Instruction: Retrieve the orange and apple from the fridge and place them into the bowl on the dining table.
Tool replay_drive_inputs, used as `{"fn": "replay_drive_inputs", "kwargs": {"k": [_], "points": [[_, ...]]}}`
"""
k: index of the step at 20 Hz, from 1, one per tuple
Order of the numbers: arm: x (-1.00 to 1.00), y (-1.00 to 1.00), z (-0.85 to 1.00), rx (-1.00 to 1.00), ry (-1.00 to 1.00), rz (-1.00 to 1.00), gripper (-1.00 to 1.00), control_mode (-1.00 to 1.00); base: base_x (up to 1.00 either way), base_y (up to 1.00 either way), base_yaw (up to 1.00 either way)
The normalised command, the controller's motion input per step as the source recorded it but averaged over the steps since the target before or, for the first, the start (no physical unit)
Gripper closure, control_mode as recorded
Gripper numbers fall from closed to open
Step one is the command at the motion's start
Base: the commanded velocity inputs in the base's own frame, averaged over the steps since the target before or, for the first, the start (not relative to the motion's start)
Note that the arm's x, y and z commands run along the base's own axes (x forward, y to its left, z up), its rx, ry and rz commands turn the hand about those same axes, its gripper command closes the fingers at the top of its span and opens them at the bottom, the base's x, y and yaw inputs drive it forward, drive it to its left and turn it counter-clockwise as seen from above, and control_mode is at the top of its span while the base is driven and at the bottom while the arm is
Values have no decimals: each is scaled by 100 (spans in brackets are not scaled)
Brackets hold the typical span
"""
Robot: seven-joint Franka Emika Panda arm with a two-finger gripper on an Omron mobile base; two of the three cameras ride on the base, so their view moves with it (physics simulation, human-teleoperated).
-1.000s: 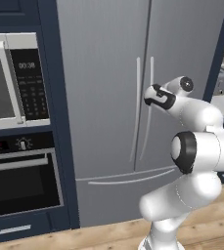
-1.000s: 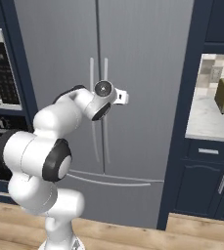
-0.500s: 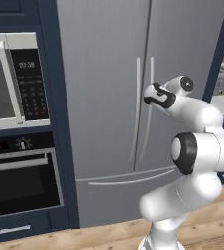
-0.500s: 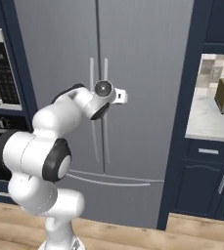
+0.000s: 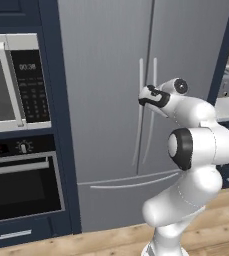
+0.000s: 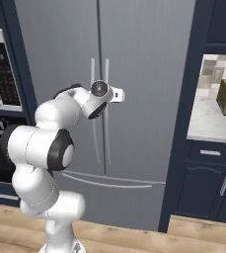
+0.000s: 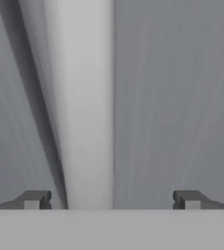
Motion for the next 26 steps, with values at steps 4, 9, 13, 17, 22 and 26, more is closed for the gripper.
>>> {"fn": "replay_drive_inputs", "kwargs": {"k": [4,9,13,17,22,26], "points": [[70,0,-24,0,-7,0,100,-100,0,0,0],[-40,-46,-2,0,-2,0,100,-100,0,0,0],[-100,-92,0,0,2,-3,100,-100,0,0,0],[-100,-100,0,1,6,-6,100,-100,0,0,0],[-96,-100,0,2,9,-7,100,-100,0,0,0],[-74,-100,0,1,11,-6,100,-100,0,0,0]]}}
